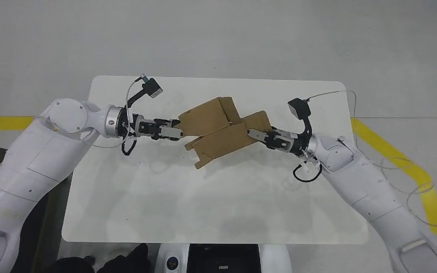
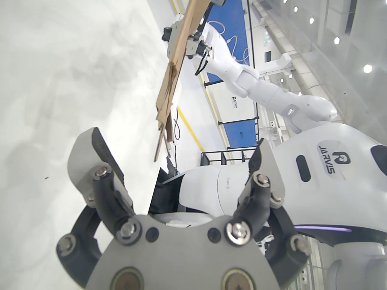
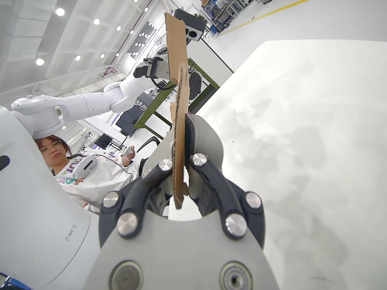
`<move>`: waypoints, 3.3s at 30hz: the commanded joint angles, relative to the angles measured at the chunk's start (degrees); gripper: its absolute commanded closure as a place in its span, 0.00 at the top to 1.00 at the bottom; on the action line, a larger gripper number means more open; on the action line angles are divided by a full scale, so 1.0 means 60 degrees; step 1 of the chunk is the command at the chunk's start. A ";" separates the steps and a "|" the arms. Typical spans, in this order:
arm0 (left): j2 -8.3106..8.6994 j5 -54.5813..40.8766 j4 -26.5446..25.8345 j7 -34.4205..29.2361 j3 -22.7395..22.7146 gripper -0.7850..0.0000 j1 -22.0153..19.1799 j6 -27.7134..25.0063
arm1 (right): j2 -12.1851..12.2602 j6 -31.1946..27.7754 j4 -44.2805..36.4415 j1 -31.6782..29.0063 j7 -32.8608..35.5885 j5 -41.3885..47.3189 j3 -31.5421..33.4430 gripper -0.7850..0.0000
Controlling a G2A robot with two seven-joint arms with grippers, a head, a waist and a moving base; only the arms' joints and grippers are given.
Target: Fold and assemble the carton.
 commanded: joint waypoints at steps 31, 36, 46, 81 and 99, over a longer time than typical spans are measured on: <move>-0.0330 -0.0409 -0.0657 -0.0306 -0.1282 1.00 0.0564 0.0614 | -0.0582 0.0110 0.0364 -0.0304 -0.1335 -0.1875 0.0604 0.00; -0.0435 -0.0259 -0.0520 -0.0131 -0.1286 1.00 0.0615 0.0793 | -0.0638 0.0105 0.0366 -0.0302 -0.1258 -0.1871 0.0637 0.00; -0.0565 0.0238 -0.0205 0.0513 -0.1488 1.00 0.0810 0.1012 | -0.0750 0.0065 0.0427 -0.0307 -0.1113 -0.1843 0.0680 0.00; -0.0870 0.1419 0.0322 0.0889 -0.2125 0.14 0.1363 0.1712 | -0.1033 0.0000 0.0507 -0.0307 -0.0700 -0.1846 0.0939 0.00; -0.0992 0.1447 0.0044 0.0510 -0.2511 0.00 0.1512 0.1734 | -0.0870 0.0166 0.0682 -0.0518 -0.0534 -0.2349 0.1768 0.85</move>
